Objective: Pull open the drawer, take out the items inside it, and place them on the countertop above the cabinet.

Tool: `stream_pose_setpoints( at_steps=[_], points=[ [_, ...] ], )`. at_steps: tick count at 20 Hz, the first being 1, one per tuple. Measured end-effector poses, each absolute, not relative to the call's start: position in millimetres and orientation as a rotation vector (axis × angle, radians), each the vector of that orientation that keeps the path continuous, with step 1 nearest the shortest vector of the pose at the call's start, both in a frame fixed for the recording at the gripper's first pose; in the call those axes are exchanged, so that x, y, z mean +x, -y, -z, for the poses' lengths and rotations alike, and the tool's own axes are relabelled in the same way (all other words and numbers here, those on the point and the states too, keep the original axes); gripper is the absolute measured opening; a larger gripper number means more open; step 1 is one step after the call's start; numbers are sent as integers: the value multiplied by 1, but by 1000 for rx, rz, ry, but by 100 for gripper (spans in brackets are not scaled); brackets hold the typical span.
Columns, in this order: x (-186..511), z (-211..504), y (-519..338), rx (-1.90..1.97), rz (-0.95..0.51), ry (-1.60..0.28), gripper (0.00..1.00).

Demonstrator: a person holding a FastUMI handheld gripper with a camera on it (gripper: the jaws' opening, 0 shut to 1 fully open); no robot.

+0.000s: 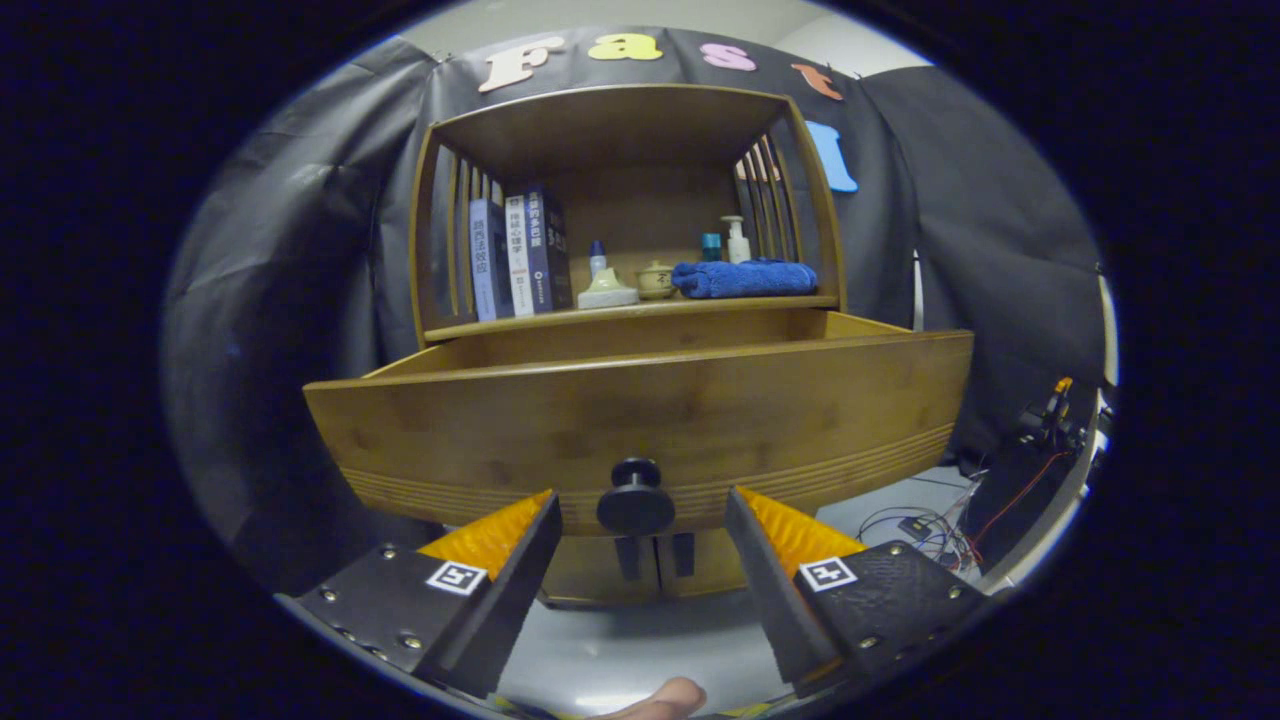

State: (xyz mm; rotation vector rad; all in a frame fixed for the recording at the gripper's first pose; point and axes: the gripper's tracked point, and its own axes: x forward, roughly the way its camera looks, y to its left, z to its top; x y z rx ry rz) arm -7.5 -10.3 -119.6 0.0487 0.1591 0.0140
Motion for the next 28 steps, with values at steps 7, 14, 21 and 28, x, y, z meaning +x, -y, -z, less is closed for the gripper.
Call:
stream_pose_setpoints(
  at_steps=[7,14,21,28],
  points=[
    [21,123,1,-2,-7,-166,99],
    [36,116,6,-56,37,-239,99],
    [82,105,-11,-18,0,-231,100],
    [112,115,-18,10,-13,-279,100]
  ],
)
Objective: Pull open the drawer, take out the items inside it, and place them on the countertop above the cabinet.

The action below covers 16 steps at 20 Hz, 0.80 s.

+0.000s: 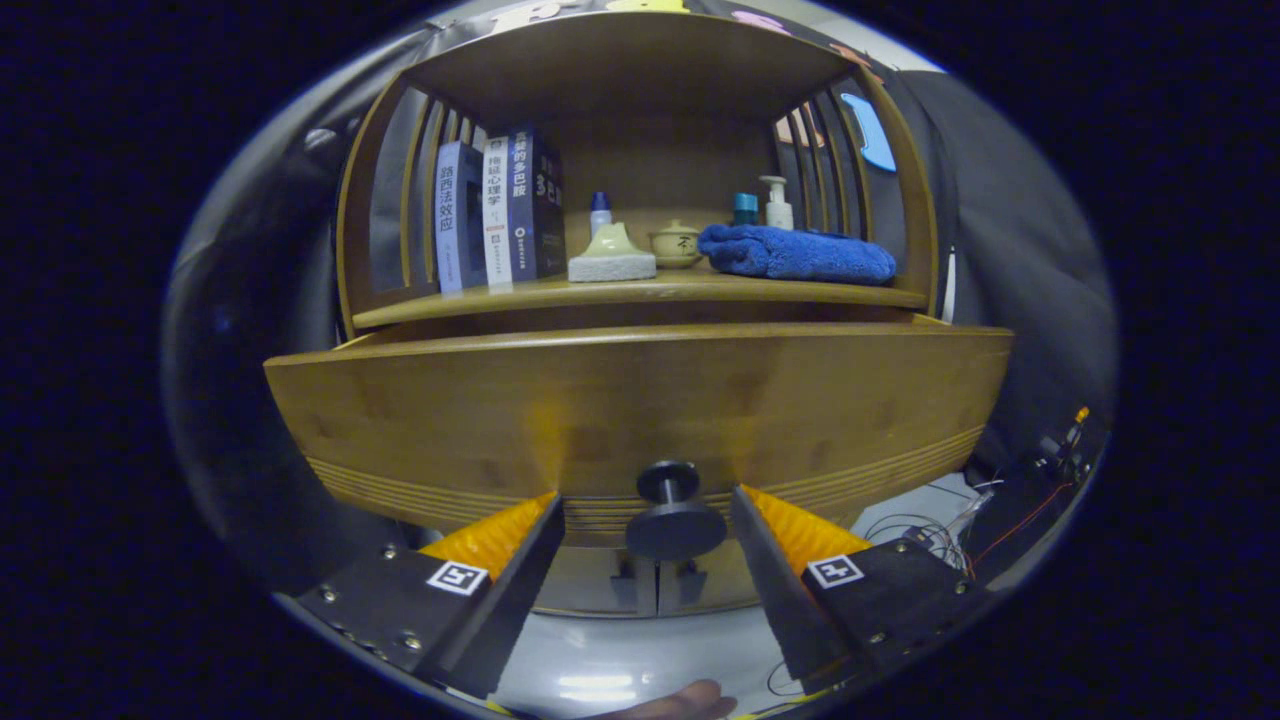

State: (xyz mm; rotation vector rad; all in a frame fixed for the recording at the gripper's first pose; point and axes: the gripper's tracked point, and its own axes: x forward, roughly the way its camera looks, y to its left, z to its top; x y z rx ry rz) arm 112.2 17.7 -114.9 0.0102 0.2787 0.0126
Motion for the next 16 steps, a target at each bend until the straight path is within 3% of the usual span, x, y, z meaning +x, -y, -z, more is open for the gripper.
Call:
stream_pose_setpoints(
  at_steps=[16],
  points=[
    [180,111,-25,-18,-25,-279,100]
  ],
)
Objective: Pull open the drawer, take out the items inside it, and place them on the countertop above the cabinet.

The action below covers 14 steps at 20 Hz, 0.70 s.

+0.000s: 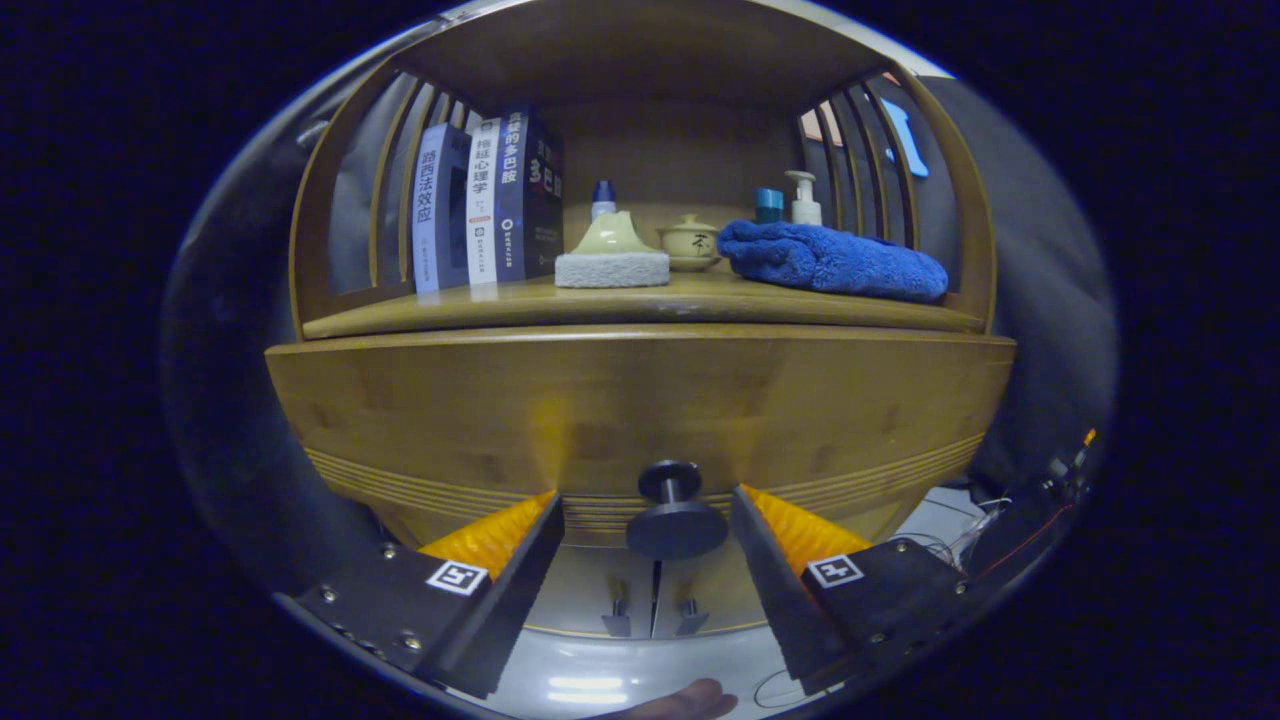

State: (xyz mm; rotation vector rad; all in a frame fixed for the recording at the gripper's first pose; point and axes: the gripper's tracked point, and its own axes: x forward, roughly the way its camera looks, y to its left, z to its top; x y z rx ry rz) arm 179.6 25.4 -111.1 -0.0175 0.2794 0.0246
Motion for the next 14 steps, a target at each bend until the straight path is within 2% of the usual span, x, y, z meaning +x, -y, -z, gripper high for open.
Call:
stream_pose_setpoints(
  at_steps=[14],
  points=[
    [196,105,-28,-82,47,-329,100]
  ],
)
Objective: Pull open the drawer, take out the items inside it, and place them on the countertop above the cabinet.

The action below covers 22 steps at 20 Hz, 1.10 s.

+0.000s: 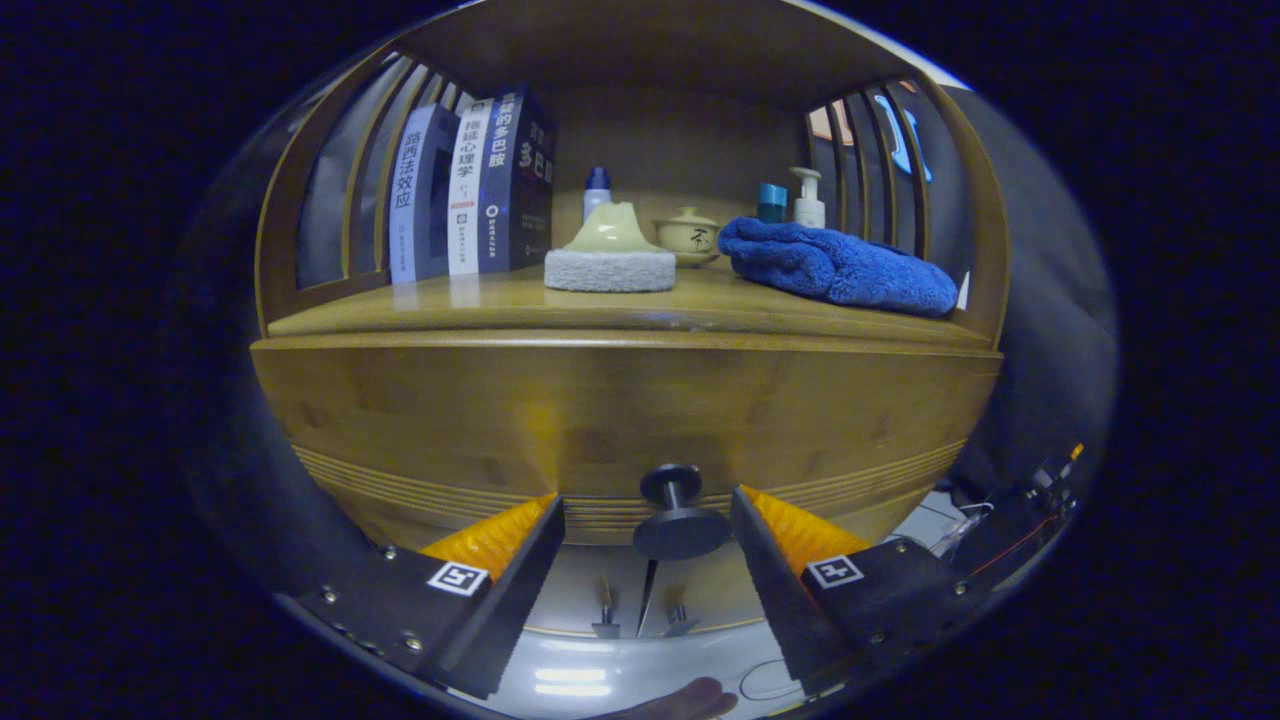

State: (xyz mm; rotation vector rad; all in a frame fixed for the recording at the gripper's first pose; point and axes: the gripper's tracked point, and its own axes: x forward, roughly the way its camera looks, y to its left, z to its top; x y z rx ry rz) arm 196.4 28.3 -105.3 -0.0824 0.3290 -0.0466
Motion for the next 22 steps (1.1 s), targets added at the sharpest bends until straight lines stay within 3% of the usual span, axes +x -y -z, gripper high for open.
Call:
stream_pose_setpoints(
  at_steps=[10,22],
  points=[
    [187,110,-40,-115,56,-411,98],
    [82,-41,-42,15,42,-166,99]
  ],
)
